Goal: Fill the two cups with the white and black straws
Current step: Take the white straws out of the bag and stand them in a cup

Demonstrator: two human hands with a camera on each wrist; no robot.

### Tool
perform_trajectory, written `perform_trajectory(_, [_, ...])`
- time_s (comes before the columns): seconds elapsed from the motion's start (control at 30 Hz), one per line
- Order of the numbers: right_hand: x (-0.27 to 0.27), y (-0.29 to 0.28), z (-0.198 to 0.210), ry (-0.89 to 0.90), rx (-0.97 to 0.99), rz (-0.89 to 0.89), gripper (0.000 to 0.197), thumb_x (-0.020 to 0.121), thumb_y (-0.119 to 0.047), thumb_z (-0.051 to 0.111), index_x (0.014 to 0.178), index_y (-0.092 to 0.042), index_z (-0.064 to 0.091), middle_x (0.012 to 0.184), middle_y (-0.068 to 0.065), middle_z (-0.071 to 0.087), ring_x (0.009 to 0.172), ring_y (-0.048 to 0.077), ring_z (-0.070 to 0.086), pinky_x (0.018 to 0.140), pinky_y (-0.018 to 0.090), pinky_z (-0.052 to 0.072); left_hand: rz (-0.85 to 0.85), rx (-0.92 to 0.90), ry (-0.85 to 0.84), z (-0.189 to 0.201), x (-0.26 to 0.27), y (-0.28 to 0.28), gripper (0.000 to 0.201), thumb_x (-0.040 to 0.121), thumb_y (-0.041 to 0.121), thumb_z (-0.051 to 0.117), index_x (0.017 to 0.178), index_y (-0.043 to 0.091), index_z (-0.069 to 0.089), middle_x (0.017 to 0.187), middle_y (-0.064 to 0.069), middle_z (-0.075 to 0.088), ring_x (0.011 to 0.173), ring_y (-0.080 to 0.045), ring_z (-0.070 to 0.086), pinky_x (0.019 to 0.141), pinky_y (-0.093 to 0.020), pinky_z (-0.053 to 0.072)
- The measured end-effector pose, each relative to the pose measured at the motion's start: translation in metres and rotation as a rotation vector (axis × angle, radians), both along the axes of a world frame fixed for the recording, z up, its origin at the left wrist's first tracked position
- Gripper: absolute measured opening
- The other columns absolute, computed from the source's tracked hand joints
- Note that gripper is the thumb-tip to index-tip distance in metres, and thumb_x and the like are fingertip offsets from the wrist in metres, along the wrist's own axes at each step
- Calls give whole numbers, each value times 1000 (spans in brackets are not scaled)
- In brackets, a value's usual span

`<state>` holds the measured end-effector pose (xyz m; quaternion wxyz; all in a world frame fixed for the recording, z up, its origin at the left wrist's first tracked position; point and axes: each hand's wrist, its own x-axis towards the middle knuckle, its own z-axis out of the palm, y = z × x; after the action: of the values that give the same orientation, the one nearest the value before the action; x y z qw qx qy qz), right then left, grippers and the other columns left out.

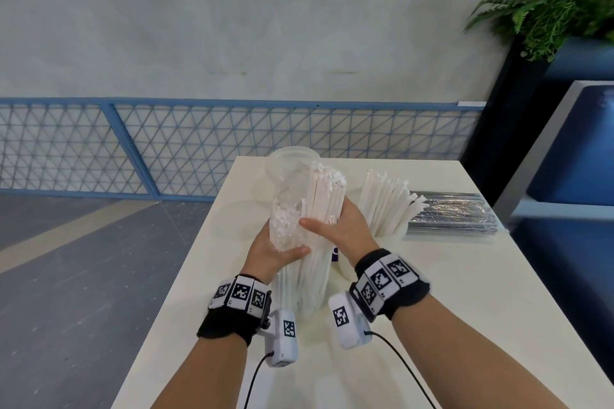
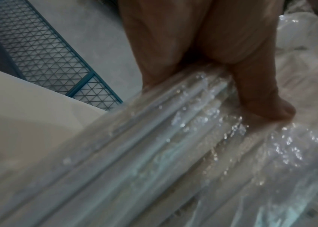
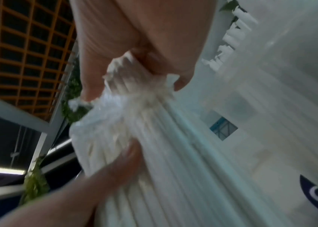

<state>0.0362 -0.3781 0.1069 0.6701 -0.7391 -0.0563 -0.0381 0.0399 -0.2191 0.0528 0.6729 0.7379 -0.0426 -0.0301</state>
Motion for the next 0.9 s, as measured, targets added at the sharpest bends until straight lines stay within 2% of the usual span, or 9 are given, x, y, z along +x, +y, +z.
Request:
perform_trajectory(0.1, [-2,12,-2,-33,68,-128,35,73,-19,78,104,-15,61,95,0,69,91,13,67,79,24,54,2,8,19,-3,1,-4,77,57,14,86,124,24,50,119,5,63,113,-10,57,96,-28,45])
perform_trajectory(0.17, [1,17,1,-50,98,-189,27,76,-22,75,99,-14,61,90,-1,69,87,12,66,79,24,53,6,8,26,-4,0,-5,73,57,15,87,120,27,51,117,6,63,112,-9,57,96,-29,44])
perform_trajectory(0.3, [6,15,16,-92,152,-236,22,78,-24,72,91,-9,64,84,4,69,83,17,68,78,28,53,25,31,17,-3,-2,1,62,61,14,85,111,33,52,109,13,64,104,1,58,85,-17,44])
perform_trajectory(0.4, [11,9,32,-143,196,-273,17,80,-24,71,74,-9,64,73,5,68,75,19,67,77,35,54,28,55,22,-1,-2,3,63,61,15,84,114,28,51,106,13,64,100,-1,59,83,-17,44])
perform_trajectory(0.47, [15,4,42,-148,240,-297,19,81,-25,71,71,-10,63,70,3,67,72,19,66,77,38,54,34,66,26,-2,-2,3,62,62,14,84,113,27,51,102,13,63,97,-2,59,79,-14,43])
perform_trajectory(0.63, [18,-8,50,-97,394,-256,10,80,-18,71,81,-12,63,70,2,66,65,11,64,70,32,53,36,70,20,0,-1,0,57,65,9,82,110,25,52,98,14,63,93,1,59,73,-9,43])
perform_trajectory(0.77, [10,-13,32,24,261,-68,36,74,-16,75,106,-6,62,97,7,71,91,17,69,84,35,56,74,53,26,-3,3,2,62,61,15,85,114,24,54,107,6,65,105,-14,60,92,-30,46])
perform_trajectory(0.83, [3,-9,15,75,154,-8,39,69,-14,79,105,-10,65,102,8,72,97,19,68,89,38,54,53,29,35,-4,3,2,68,59,17,86,119,23,53,114,2,66,109,-15,60,96,-34,45])
perform_trajectory(0.9, [-1,-3,4,78,120,-45,33,68,-13,80,99,-13,68,99,6,73,95,18,69,89,39,54,32,5,31,-2,2,1,71,58,18,86,121,23,52,116,2,65,110,-13,60,95,-31,46])
